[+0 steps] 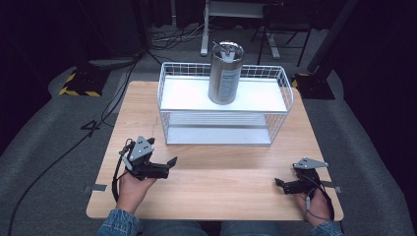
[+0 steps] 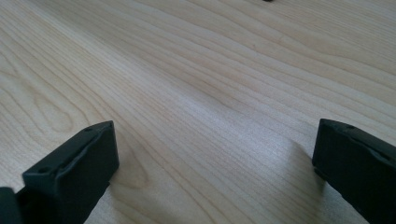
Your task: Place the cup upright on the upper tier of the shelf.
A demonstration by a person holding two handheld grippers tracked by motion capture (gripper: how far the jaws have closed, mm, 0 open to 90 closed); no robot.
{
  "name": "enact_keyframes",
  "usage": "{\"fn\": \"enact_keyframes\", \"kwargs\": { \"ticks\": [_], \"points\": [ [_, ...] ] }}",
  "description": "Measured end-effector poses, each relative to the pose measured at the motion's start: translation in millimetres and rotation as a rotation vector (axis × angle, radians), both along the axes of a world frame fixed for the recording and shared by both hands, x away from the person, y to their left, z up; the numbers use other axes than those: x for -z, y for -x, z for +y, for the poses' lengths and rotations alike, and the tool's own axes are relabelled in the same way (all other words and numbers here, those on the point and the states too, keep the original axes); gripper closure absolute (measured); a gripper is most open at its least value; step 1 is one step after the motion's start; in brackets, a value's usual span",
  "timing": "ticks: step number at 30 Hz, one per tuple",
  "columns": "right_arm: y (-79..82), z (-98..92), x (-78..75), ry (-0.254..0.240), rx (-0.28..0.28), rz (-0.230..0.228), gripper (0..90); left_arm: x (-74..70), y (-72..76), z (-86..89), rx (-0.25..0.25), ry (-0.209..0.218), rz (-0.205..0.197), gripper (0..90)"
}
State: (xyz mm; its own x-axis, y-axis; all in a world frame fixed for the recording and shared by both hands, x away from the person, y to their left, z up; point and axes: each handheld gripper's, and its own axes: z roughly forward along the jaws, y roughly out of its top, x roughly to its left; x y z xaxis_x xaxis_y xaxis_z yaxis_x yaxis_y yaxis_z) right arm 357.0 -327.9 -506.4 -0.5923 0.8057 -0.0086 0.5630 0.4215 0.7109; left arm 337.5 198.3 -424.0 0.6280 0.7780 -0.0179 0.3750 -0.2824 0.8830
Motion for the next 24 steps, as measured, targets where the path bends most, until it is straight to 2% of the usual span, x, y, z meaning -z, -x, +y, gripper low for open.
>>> {"fn": "enact_keyframes", "kwargs": {
  "ticks": [9,12,15,24],
  "points": [
    [0.0,0.0,0.0,0.000,0.000,0.000,0.4,34.2,-1.2,2.5,-0.022,-0.074,0.065,0.0],
    [0.0,0.0,0.0,0.000,0.000,0.000,0.4,39.5,-2.4,3.4,-0.025,-0.088,0.075,0.0],
    [0.0,0.0,0.0,0.000,0.000,0.000,0.4,47.6,-4.1,3.6,-0.031,-0.091,0.105,0.0],
    [0.0,0.0,0.0,0.000,0.000,0.000,0.4,65.1,-8.0,1.0,-0.032,-0.154,0.169,0.0]
  ]
}}
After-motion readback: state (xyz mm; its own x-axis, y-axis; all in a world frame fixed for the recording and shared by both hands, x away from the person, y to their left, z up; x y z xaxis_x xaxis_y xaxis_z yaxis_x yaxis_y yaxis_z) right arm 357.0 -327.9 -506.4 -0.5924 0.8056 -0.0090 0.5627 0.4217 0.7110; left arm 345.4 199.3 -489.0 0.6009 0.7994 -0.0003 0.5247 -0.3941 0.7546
